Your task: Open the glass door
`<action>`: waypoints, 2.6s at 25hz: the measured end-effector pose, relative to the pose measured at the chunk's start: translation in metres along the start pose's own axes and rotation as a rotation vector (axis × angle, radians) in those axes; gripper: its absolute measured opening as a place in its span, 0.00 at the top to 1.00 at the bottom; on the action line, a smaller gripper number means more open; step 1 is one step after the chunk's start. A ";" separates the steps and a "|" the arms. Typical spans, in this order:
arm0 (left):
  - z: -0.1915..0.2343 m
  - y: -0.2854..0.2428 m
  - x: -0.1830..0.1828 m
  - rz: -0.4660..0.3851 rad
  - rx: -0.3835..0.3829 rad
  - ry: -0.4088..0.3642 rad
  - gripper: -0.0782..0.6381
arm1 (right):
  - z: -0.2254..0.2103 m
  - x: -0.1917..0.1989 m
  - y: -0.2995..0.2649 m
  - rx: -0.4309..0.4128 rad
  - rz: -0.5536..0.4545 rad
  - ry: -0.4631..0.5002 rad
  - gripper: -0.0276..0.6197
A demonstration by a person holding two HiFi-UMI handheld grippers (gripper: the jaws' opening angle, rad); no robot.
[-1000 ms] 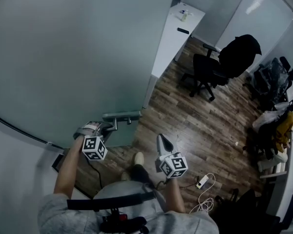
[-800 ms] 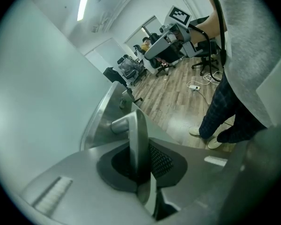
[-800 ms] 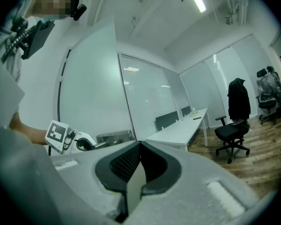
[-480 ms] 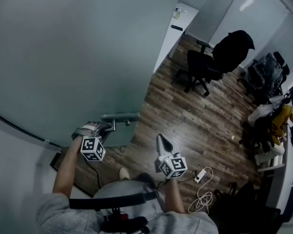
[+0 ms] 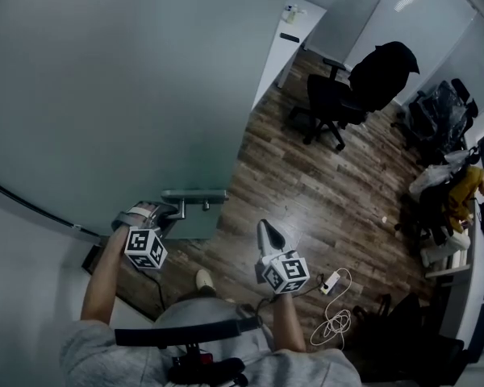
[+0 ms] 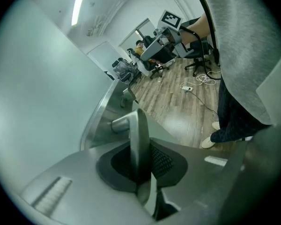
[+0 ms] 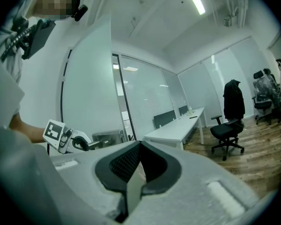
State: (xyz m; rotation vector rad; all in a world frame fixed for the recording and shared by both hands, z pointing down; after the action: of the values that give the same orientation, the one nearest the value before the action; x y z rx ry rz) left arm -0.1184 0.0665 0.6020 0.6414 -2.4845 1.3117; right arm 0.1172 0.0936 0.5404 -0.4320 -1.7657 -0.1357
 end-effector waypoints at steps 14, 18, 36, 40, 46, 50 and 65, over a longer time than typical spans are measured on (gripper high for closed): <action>-0.034 0.020 -0.004 0.032 0.013 -0.035 0.83 | 0.001 0.019 0.043 0.009 0.020 -0.018 0.95; -0.044 0.027 -0.006 0.052 0.011 -0.048 0.83 | 0.003 0.018 0.052 0.005 0.014 -0.017 0.95; -0.082 0.053 -0.012 0.093 0.030 -0.062 0.80 | 0.014 0.023 0.080 -0.017 0.015 -0.019 0.95; -0.093 0.057 -0.011 0.104 0.035 -0.071 0.80 | 0.018 0.029 0.087 -0.025 0.017 -0.020 0.95; -0.100 0.063 -0.011 0.114 0.039 -0.079 0.80 | 0.019 0.030 0.094 -0.021 0.018 -0.027 0.95; -0.106 0.066 -0.012 0.119 0.039 -0.085 0.80 | 0.018 0.031 0.099 -0.016 0.016 -0.028 0.95; -0.119 0.075 -0.013 0.130 0.055 -0.107 0.80 | 0.021 0.031 0.106 -0.023 0.013 -0.025 0.95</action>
State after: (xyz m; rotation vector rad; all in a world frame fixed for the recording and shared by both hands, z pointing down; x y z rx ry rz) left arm -0.1420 0.2059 0.6096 0.5847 -2.6233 1.4320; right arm 0.1301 0.2046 0.5506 -0.4629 -1.7867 -0.1420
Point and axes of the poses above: the fingertips, and each gripper's own axes: y backward along the fingers, z to its left, x out of its underside, the point moved 1 cm from there along y, backward along the fingers, and after that the axes turned 4 degrees about x, right-handed, at the moved point
